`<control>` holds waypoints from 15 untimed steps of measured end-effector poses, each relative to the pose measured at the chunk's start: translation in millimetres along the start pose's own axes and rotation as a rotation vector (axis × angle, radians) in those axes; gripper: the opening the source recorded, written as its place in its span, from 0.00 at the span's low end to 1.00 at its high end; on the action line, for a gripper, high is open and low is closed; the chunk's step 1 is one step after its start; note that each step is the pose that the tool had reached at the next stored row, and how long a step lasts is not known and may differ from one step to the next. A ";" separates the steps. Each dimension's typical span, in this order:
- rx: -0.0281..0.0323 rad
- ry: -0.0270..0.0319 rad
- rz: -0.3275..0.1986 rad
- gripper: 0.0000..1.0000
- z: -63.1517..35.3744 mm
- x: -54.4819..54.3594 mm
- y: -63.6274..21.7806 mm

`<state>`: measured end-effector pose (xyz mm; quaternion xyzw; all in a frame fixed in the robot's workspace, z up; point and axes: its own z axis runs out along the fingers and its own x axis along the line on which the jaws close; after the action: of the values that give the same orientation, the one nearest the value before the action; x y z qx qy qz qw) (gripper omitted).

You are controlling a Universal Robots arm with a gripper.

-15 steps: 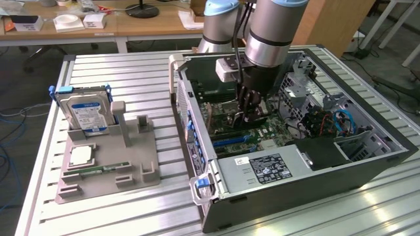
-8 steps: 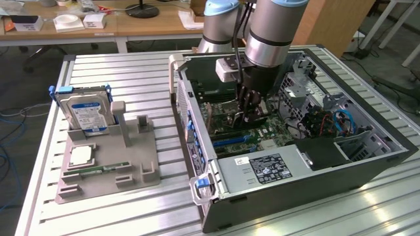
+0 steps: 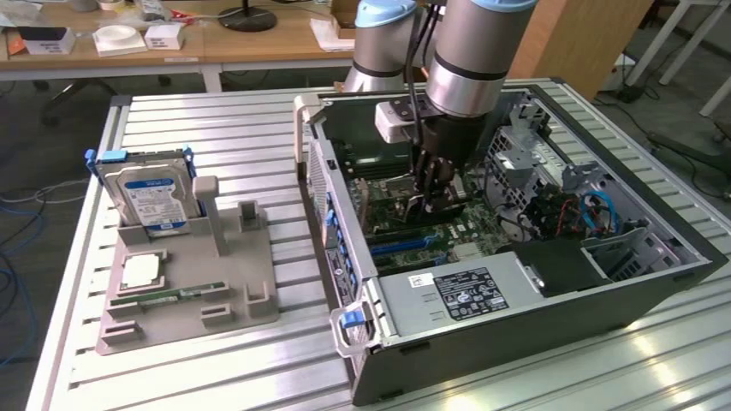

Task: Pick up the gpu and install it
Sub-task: 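Insert the gpu into the slot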

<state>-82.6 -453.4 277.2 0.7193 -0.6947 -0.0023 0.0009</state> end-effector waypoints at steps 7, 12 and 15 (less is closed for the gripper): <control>0.0000 0.0001 0.000 0.27 7.5 -0.2 4.0; 0.0000 0.0002 0.000 0.27 16.0 -0.1 4.0; 0.0000 0.0002 0.000 0.27 20.0 -0.2 5.5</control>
<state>-88.2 -453.3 257.2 0.7193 -0.6947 -0.0022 0.0009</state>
